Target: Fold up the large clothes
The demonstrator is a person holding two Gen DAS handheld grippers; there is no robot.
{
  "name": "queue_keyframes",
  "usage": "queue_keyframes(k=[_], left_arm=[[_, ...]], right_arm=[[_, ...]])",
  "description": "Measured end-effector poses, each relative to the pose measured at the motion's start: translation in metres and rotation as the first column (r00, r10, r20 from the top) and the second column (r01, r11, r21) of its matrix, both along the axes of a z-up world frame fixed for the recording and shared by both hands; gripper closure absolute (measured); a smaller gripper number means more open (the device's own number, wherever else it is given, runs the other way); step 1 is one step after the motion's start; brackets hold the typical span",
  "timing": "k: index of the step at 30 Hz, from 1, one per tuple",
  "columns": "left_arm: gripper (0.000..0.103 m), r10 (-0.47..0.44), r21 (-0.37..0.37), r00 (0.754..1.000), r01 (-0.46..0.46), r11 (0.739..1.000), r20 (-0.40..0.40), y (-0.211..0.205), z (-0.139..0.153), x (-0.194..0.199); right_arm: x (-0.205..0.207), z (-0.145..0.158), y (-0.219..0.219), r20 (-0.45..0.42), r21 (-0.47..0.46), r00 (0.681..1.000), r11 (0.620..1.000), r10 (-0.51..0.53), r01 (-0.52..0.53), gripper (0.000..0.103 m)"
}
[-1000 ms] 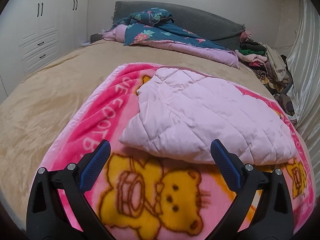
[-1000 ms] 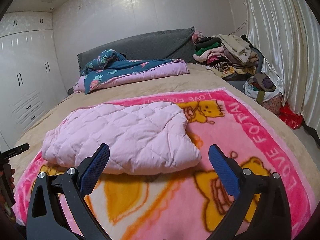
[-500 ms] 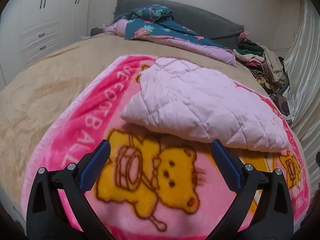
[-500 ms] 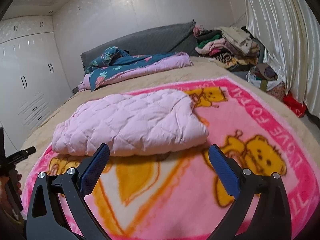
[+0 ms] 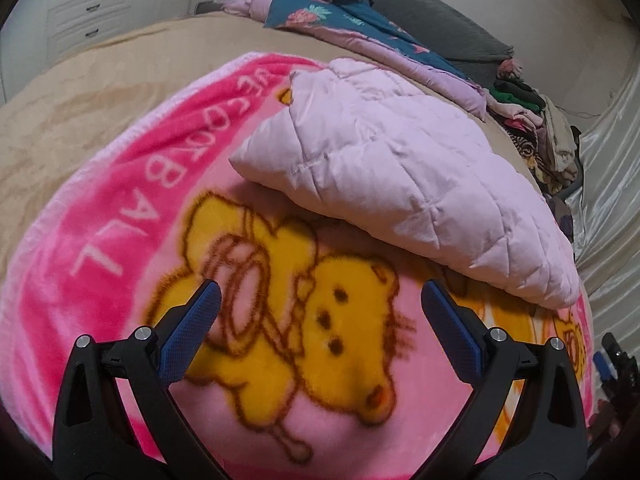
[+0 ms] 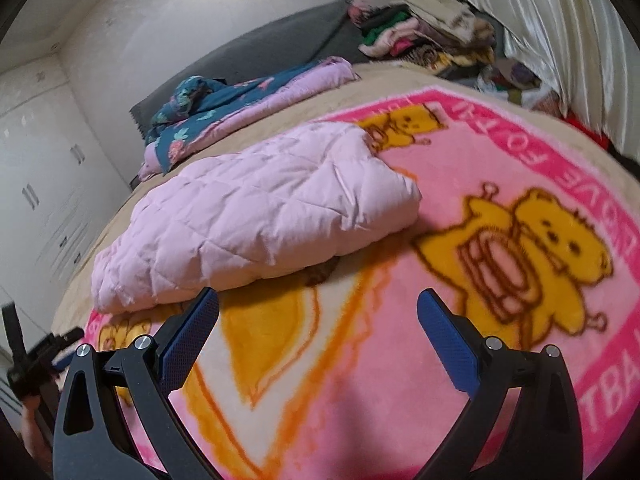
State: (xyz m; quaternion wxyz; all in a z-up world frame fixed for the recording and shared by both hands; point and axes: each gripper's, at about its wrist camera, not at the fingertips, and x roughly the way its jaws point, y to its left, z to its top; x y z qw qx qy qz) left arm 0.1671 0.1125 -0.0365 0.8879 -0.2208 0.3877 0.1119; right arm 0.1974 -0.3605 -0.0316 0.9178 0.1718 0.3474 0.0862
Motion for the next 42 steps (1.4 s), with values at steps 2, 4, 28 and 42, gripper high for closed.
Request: queue_keyframes(k=[2,4,28,42], left_arm=[[0.009,0.002,-0.013,1.0,-0.002,1.0,-0.009,0.002,-0.003,0.006],[0.009,0.003,-0.022,1.0,-0.004,1.0,-0.023,0.003,-0.007,0.015],[0.009,0.165,-0.462,0.986,-0.135,0.876,0.024,0.057,-0.044,0.105],[0.008,0.226,-0.465,0.971,-0.167,0.869,0.074,0.054,-0.061,0.137]], right_arm=[[0.011,-0.008,-0.003,-0.033,0.029,0.999,0.999,-0.026,0.027,0.004],[0.019,-0.013,-0.005,-0.053,0.043,0.998,0.998,-0.045,0.047,0.004],[0.12,-0.066,-0.013,-0.204,0.279,0.972,0.944,-0.119,0.174,0.004],[0.16,-0.083,-0.003,-0.213,0.348,0.972,0.922,-0.101,0.172,0.004]])
